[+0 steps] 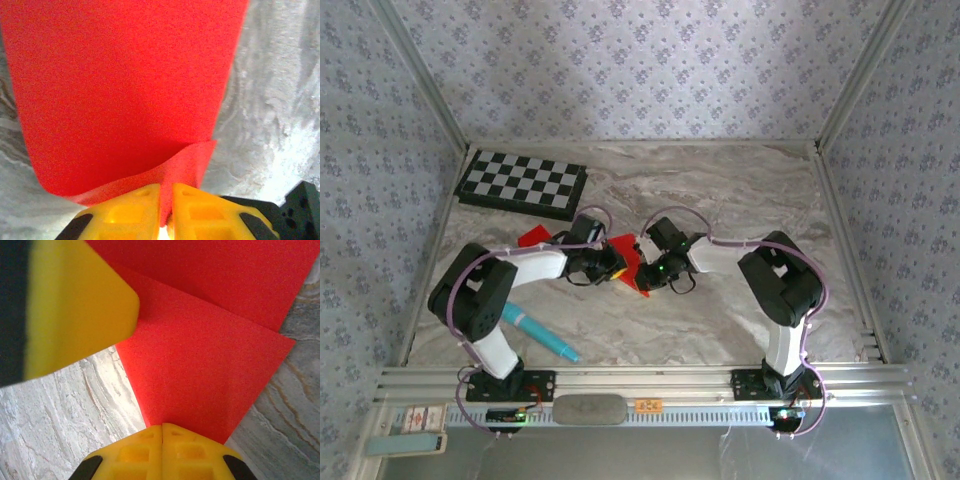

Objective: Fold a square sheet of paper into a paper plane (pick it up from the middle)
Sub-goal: Third fold the triangle at the center of the table.

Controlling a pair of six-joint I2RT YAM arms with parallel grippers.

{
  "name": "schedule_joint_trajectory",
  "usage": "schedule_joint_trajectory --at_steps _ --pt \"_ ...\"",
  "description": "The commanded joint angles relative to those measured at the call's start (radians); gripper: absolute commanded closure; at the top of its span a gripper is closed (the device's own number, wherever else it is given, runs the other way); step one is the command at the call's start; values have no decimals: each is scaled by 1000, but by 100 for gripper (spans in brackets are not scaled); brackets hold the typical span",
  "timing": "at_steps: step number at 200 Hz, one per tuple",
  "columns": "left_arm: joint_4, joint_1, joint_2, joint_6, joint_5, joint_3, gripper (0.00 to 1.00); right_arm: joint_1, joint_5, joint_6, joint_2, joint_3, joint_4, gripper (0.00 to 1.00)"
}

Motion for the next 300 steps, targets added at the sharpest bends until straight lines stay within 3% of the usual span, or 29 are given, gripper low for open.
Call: schedule_joint_trajectory --at_steps 1,36,78,108,228,266,300 --pt "36 -29 -25 21 4 -23 89 7 64 7 50 0 -68 98" --pt "48 -44 23 4 4 -31 95 6 72 12 52 4 -80 99" --pt "87 -54 54 -2 9 -48 95 4 78 23 51 4 -86 99" --pt "46 -45 55 68 -62 -64 95 6 106 22 59 1 -109 99" --pt "-94 208 -4 324 -130 -69 94 -15 165 86 71 -48 -152 99" --pt "-169 223 -91 337 -124 -11 94 -15 118 105 50 -38 -119 97" --pt "-185 223 -207 268 -109 2 89 -15 42 149 -43 33 -46 94"
